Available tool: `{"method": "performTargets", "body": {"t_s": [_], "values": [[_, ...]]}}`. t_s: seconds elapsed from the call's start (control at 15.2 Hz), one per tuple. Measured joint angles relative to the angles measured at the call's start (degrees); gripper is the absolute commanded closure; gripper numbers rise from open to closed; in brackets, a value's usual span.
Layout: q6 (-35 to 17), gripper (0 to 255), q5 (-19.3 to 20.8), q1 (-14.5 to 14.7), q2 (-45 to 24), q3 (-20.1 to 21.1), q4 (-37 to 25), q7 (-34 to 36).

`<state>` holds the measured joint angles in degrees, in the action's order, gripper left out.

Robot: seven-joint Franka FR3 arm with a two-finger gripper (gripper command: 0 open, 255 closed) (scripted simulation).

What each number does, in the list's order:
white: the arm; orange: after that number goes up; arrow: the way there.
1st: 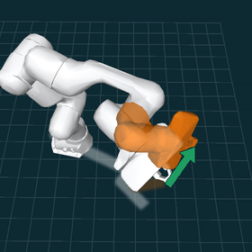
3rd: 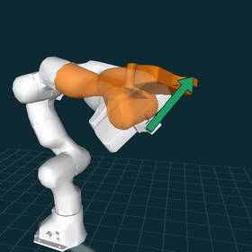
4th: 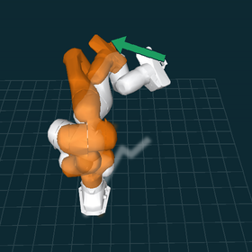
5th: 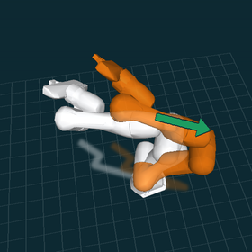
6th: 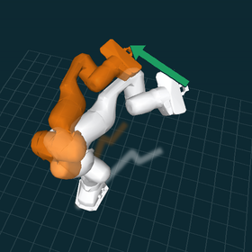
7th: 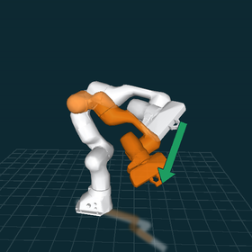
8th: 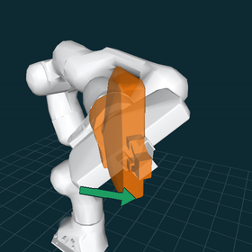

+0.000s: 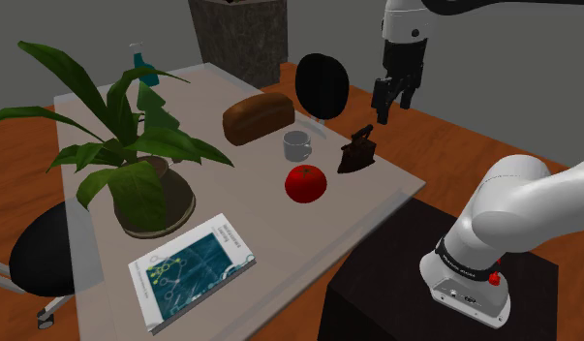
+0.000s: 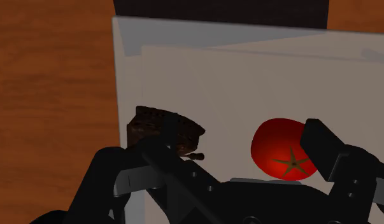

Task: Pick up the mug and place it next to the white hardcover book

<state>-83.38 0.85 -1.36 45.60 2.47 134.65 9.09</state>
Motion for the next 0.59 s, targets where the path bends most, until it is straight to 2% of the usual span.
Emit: {"method": "performTargets", "body": {"t_s": [0.2,0.59], "values": [[-2.08,0,-0.11,0.00,-2.12,0.22,0.11,0.24],[-10.40,0,0.08,-0.26,-13.80,0.65,-2.77,0.78]]}}
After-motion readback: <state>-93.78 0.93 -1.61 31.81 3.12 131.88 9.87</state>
